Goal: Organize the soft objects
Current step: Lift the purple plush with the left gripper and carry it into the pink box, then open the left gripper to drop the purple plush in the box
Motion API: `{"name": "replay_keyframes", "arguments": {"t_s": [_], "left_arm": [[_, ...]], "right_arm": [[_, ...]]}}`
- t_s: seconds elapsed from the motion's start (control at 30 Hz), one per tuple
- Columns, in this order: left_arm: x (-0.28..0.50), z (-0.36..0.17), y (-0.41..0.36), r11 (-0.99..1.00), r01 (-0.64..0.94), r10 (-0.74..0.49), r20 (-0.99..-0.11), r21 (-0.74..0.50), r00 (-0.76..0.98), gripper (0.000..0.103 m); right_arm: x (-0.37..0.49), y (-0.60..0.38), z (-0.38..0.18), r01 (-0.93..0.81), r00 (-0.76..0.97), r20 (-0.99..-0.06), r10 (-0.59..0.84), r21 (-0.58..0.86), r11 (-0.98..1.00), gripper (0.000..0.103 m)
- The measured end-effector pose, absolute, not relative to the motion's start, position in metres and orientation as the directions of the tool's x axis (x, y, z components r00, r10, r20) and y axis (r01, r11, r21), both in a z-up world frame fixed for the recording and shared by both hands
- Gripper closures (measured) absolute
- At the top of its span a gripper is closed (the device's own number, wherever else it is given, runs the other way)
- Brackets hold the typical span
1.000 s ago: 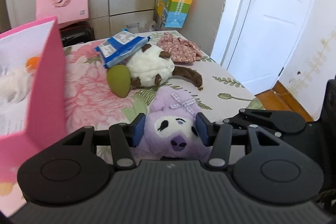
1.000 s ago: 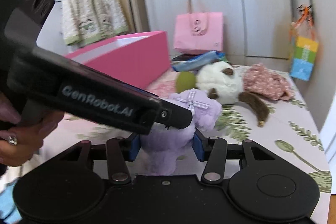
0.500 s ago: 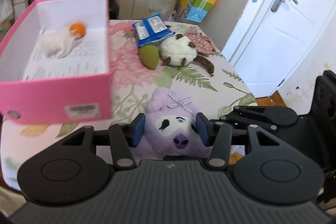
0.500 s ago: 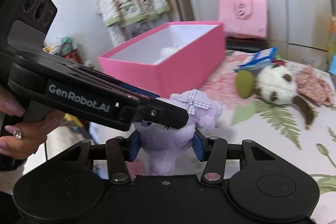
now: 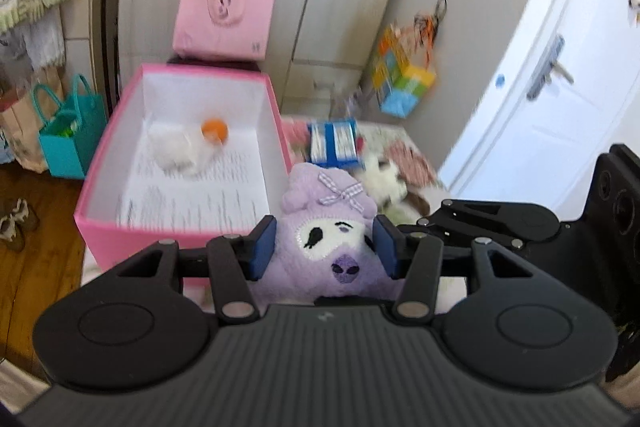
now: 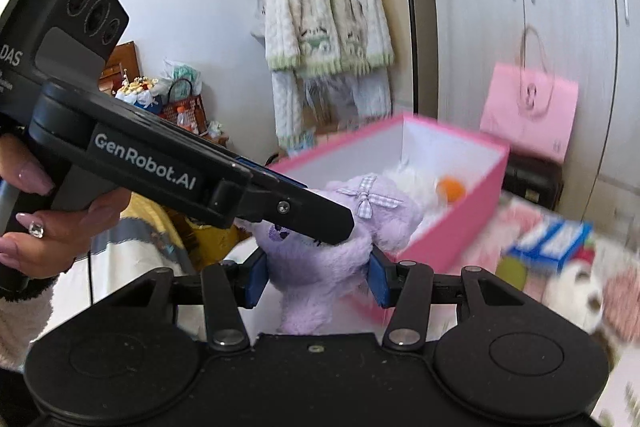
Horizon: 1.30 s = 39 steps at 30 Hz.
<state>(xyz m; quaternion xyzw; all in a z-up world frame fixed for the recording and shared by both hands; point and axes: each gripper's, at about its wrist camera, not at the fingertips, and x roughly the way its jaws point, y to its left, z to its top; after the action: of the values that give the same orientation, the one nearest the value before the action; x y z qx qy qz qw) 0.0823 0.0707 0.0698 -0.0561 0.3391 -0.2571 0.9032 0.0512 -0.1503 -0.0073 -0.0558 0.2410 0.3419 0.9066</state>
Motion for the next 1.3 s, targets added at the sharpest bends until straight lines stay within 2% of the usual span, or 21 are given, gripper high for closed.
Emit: {"name": "replay_keyframes", "arguments": {"t_s": [0.17,0.33,0.67,0.97,1.1,1.2,1.3], "left_arm": [[0.122,0.078,0.079,0.874,0.398,-0.485,-0.555,-0.28,0.675,0.053],[0.18,0.072,0.087,0.873,0.354,-0.486,-0.565,-0.335,0.667,0.052],[0.284,0.01,0.094,0.847,0.232,-0.519,-0.651,-0.477,0.555,0.051],[0.322,-0.027,0.095,0.823,0.138,-0.542,-0.69,-0.551,0.481,0.051],[0.327,-0.03,0.092,0.836,0.115,-0.516,-0.697,-0.537,0.497,0.051],[0.321,-0.017,0.086,0.875,0.165,-0.464,-0.692,-0.455,0.553,0.048],[0.307,-0.002,0.086,0.894,0.212,-0.437,-0.67,-0.394,0.6,0.047]], "right_arm": [[0.089,-0.14,0.005,-0.648,0.673,-0.446,0.591,0.031,0.761,0.047],[0.136,-0.13,0.007,-0.637,0.693,-0.455,0.559,-0.022,0.771,0.047],[0.244,-0.114,-0.022,-0.635,0.618,-0.627,0.474,-0.045,0.771,0.047],[0.28,-0.095,-0.043,-0.655,0.554,-0.746,0.369,-0.118,0.746,0.046],[0.276,-0.09,-0.047,-0.649,0.585,-0.745,0.323,-0.19,0.737,0.044],[0.275,-0.084,-0.05,-0.627,0.625,-0.729,0.278,-0.258,0.735,0.041],[0.27,-0.086,-0.051,-0.622,0.633,-0.721,0.281,-0.258,0.739,0.041]]}}
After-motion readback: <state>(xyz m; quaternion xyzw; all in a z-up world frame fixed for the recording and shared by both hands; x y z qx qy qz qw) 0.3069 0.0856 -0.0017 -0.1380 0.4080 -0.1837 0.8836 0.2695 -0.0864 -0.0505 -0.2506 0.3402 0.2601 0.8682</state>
